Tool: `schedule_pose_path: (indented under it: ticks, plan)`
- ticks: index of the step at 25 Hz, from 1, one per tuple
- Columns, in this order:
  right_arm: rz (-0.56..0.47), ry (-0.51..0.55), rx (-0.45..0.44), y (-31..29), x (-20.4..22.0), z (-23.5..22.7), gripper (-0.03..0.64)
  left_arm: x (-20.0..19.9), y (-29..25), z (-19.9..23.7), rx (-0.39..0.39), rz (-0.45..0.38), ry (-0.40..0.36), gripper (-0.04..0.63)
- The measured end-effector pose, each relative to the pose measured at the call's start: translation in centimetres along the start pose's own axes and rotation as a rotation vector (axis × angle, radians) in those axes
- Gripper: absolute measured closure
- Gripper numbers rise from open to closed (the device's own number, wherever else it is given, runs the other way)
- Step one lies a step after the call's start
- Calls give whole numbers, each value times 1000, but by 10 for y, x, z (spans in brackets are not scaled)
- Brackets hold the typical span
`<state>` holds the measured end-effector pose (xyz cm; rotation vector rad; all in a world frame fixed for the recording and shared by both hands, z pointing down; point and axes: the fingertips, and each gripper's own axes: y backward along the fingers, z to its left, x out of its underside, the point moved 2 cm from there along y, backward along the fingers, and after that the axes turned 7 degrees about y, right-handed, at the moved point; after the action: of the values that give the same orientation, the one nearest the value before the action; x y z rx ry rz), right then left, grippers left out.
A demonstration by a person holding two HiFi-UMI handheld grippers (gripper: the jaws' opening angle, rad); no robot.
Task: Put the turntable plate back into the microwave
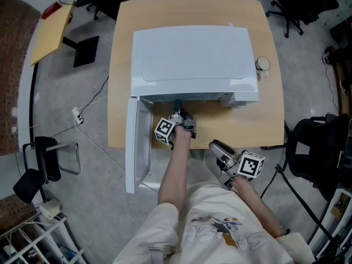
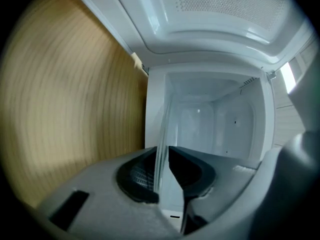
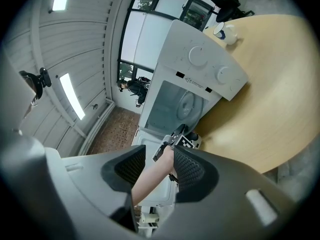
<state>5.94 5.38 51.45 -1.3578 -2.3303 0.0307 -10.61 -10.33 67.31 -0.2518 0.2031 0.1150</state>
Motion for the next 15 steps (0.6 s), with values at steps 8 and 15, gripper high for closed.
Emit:
schedule_pose_path:
  ticks: [8, 15]
  plan:
    - [-13, -14, -5, 2, 0, 0, 436, 3, -2, -3, 32, 33, 49, 479]
    - [-13, -18, -8, 2, 0, -2, 436, 9, 11, -7, 60, 103, 2, 411]
